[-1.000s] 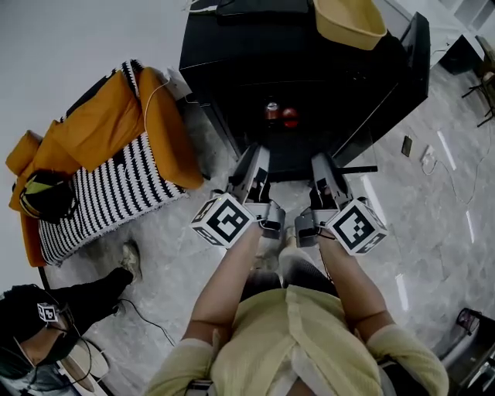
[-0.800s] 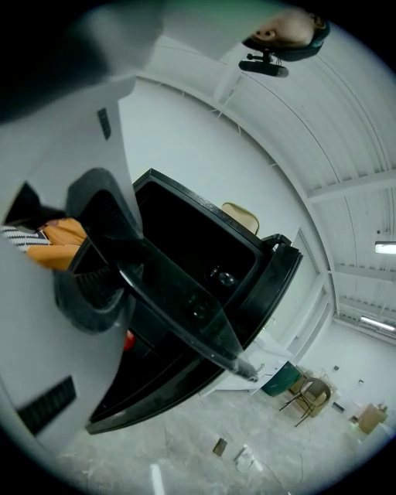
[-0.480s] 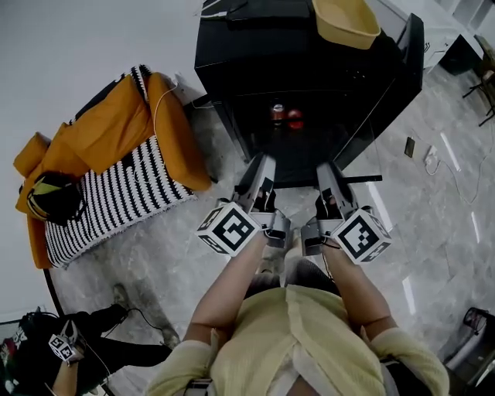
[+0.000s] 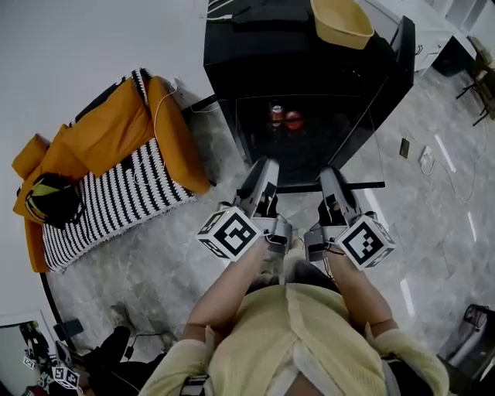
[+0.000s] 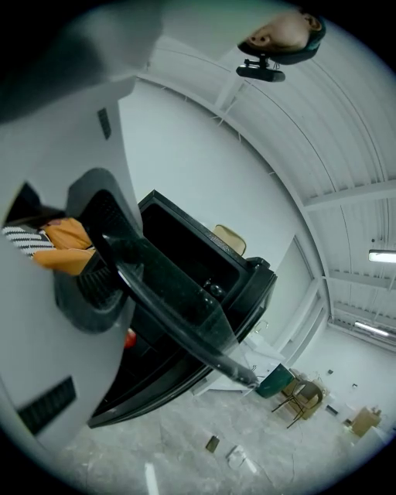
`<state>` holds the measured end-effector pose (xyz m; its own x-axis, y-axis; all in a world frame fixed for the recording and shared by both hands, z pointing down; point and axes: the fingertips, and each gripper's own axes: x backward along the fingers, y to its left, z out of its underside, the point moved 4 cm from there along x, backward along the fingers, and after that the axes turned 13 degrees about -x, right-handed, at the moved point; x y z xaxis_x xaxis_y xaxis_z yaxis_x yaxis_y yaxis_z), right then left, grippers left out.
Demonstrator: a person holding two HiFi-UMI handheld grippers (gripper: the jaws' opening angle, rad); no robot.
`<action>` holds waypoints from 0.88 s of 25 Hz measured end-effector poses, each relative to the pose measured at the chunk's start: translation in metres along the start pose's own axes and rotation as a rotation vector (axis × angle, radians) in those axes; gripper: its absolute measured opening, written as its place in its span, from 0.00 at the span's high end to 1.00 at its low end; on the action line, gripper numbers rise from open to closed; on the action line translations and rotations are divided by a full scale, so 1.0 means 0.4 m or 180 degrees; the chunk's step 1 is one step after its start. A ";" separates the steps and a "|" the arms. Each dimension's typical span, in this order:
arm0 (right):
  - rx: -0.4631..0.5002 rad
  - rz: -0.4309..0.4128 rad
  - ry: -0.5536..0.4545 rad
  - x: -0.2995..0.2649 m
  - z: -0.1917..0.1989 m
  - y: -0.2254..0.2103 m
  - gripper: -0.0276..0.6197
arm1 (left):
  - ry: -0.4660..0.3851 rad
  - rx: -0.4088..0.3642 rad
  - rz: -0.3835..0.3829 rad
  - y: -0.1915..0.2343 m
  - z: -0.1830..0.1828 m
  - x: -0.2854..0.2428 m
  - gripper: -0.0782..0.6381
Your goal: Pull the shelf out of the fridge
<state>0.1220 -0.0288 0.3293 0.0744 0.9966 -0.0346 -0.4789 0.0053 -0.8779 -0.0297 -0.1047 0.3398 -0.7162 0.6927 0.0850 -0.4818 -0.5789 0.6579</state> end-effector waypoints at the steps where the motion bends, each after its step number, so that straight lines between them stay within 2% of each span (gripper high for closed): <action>1: 0.0012 0.0003 -0.0007 0.006 0.000 0.006 0.78 | 0.0007 0.0003 0.0010 -0.004 -0.001 0.005 0.75; 22: 0.0053 -0.0016 -0.0069 0.140 0.037 0.089 0.78 | 0.0114 0.0018 0.0179 -0.088 -0.019 0.122 0.75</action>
<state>0.0962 0.0286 0.3032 0.0577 0.9981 -0.0197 -0.4931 0.0113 -0.8699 -0.0516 -0.0540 0.3151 -0.7598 0.6431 0.0952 -0.4374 -0.6140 0.6570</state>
